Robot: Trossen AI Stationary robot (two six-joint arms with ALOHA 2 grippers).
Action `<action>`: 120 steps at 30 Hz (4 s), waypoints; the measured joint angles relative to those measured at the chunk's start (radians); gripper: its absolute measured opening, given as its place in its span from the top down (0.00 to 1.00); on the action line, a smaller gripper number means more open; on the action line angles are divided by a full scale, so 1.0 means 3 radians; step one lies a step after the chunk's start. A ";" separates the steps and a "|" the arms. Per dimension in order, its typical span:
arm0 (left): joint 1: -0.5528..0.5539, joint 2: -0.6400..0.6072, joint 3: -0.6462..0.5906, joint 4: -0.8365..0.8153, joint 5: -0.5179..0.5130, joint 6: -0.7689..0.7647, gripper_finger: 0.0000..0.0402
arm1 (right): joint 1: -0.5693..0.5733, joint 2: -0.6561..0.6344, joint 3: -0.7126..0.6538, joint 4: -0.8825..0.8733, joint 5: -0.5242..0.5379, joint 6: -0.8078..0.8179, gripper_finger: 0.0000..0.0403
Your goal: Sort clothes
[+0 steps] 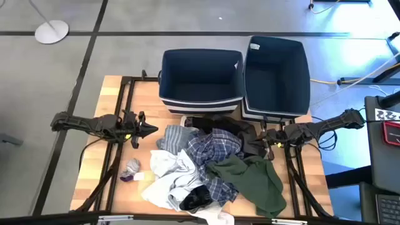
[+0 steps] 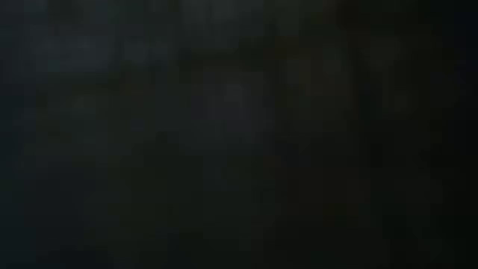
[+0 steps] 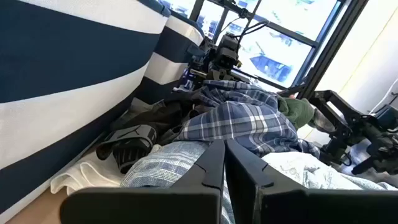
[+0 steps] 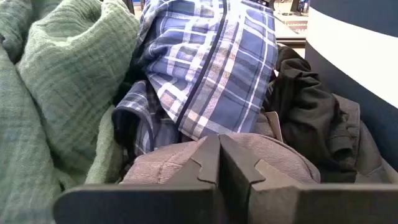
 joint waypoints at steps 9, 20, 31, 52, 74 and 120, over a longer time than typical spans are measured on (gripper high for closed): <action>0.0001 0.0001 0.0000 0.0001 -0.0001 0.0000 0.99 | 0.0001 0.0000 0.0001 0.0000 0.0001 0.0000 0.97; 0.0000 0.0000 0.0000 0.0000 0.0000 0.0000 0.99 | 0.0001 0.0000 0.0001 0.0000 0.0001 0.0000 0.97; 0.0000 0.0000 0.0000 0.0001 0.0000 0.0000 0.99 | 0.0000 0.0000 0.0001 0.0001 0.0000 0.0000 0.97; 0.0001 0.0001 0.0000 0.0000 0.0000 0.0000 0.99 | 0.0001 0.0000 0.0001 0.0014 0.0000 0.0001 0.97; 0.0000 0.0001 0.0000 0.0000 0.0000 0.0000 0.99 | 0.0001 0.0000 0.0002 0.0013 0.0268 -0.0123 0.97; 0.0001 0.0001 0.0001 0.0877 -0.0172 0.0787 0.99 | 0.0050 0.0218 0.0192 0.0907 0.0301 0.0062 0.97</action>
